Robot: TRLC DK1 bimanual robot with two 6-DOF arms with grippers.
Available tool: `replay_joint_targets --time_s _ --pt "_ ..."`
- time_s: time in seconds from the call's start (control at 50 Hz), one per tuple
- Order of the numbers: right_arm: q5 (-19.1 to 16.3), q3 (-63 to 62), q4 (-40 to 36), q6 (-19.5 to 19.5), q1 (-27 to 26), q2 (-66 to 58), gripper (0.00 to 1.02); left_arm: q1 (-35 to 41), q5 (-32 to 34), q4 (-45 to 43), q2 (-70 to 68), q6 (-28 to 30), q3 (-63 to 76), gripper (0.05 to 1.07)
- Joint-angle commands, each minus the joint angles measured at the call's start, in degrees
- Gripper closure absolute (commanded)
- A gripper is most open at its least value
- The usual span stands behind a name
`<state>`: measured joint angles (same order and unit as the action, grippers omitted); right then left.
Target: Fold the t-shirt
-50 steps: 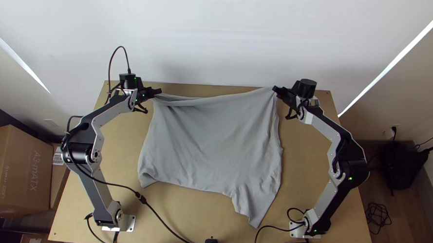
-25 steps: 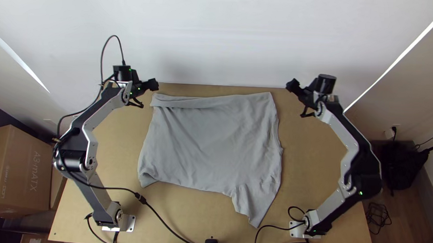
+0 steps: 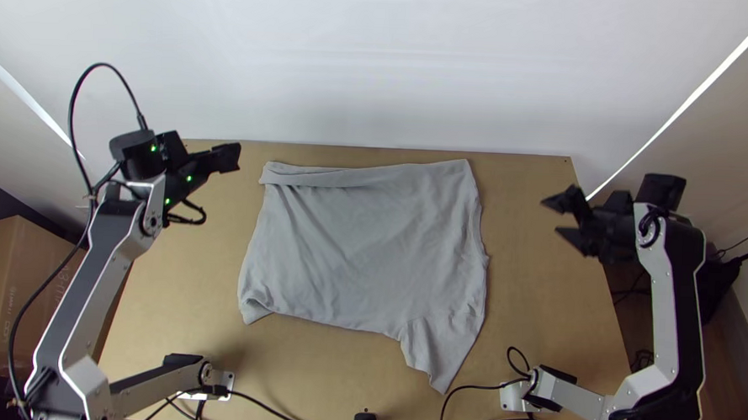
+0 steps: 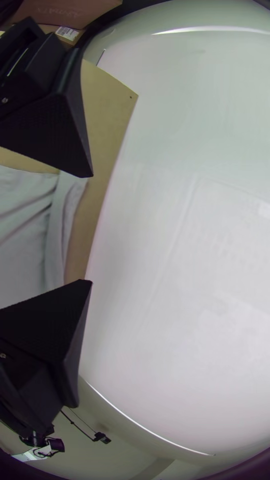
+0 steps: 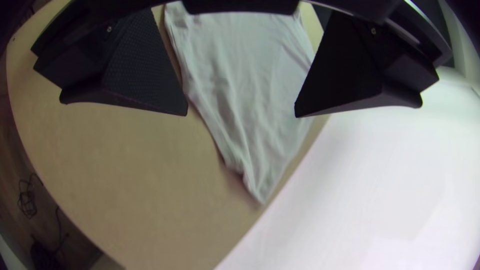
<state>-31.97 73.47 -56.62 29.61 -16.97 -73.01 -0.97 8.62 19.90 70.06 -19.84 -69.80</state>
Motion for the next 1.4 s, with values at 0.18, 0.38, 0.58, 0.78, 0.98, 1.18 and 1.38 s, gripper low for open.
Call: replay_joint_targets --time_s 0.18,0.38,0.58,0.78,0.98,1.18,1.38 --pt "-4.68 -11.77 -23.89 -25.91 -2.1 5.34 0.15 0.01 0.52 6.47 -16.01 -1.79 7.4 0.1" --pt "-4.68 -24.43 -20.2 -31.01 -0.17 7.1 0.29 -0.87 0.61 8.22 -20.58 -0.73 10.65 0.1" --pt "-4.6 -32.87 -9.82 -30.13 1.24 7.27 0.55 -1.93 0.61 9.02 -22.25 -0.38 11.44 0.1" --pt "-4.6 -33.57 -7.1 -29.08 4.05 5.34 0.54 -2.81 0.61 9.1 -22.95 -0.38 12.14 0.1" --pt "-4.16 -33.66 -6.22 -28.9 7.39 -0.29 0.49 -3.16 0.61 9.1 -22.78 -0.38 12.06 0.1" --pt "-3.1 -34.54 -2.97 -27.5 9.06 -3.8 0.49 -3.6 0.61 9.1 -22.6 -0.38 12.06 0.1" --pt "-2.31 -35.06 -0.86 -27.14 10.12 -7.32 0.49 -3.6 0.61 8.93 -22.43 -0.38 11.97 0.1"
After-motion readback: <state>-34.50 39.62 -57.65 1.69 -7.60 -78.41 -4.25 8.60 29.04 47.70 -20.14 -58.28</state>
